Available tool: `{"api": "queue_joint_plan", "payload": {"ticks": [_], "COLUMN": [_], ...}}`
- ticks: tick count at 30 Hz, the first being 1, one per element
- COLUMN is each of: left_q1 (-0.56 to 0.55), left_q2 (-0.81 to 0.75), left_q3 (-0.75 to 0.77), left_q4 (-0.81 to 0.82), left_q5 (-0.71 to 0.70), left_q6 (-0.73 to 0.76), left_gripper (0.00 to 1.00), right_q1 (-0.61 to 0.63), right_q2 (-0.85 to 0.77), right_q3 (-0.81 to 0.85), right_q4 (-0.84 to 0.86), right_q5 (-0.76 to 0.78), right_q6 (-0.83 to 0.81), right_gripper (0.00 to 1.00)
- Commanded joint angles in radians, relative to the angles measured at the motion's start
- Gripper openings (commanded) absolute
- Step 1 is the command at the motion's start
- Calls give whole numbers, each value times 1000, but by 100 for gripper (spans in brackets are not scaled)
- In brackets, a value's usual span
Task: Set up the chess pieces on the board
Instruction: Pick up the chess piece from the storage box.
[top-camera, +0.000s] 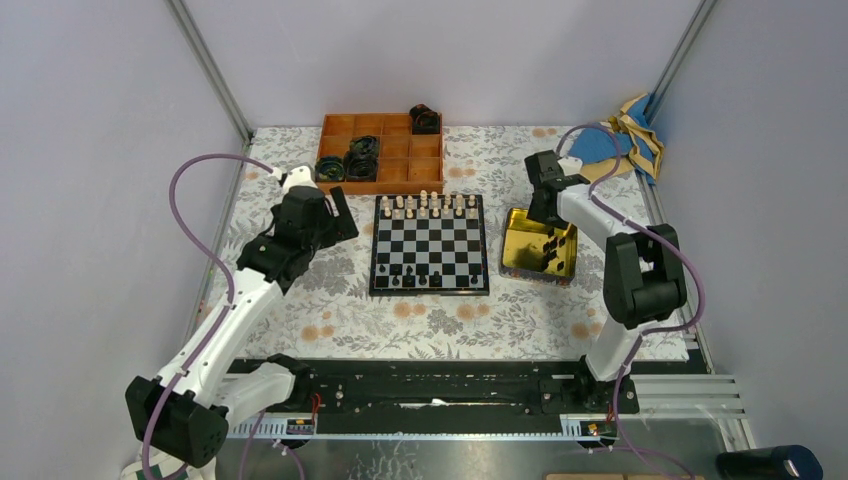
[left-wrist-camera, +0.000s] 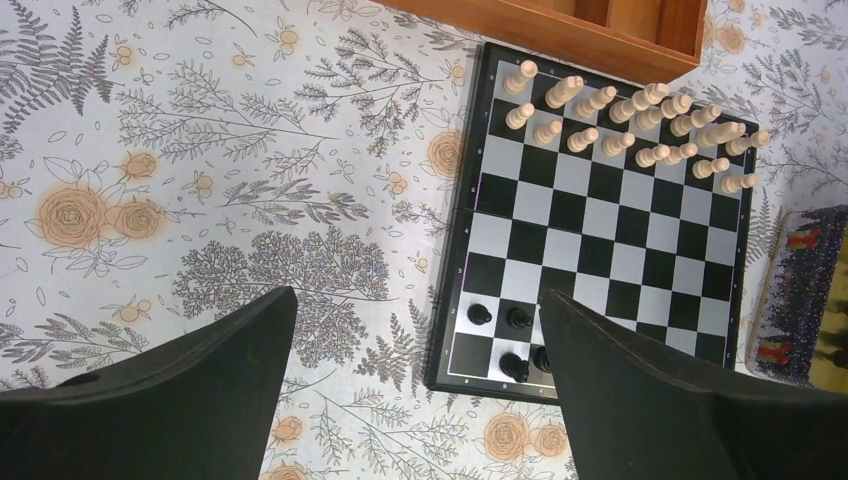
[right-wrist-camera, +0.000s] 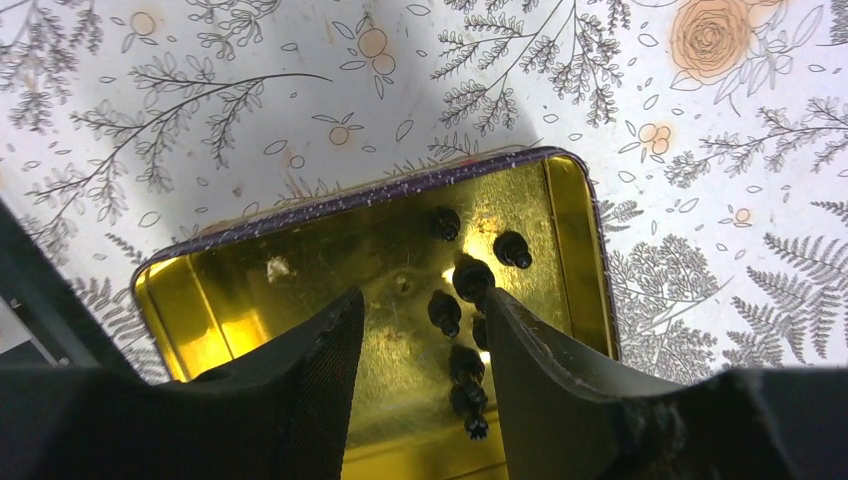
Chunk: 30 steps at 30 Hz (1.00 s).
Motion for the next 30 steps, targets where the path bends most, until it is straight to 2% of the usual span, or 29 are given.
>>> {"api": "queue_joint_plan", "payload": {"ticks": [1,11,21,30], "left_q1": [10,12,12,12], "left_q2": [-26,-17,-16,-12], "left_q3": [-17,-10,-9,-5], "left_q4": [39,33,33,24], "left_q5": [-41,-43,-44,-41], "left_q6": [17,25,21,15], "left_gripper": [99,99,99,99], "right_q1": [-15,-44,-68,-82], "right_q2": [38,65,91,106], "right_q3": [27,3,-11,-22], "right_q4": [41,76,107,122], "right_q5": [9,-7,-32,-55], "right_q6": [5,-3,-6,2], "right_gripper": [54,52,44,41]}}
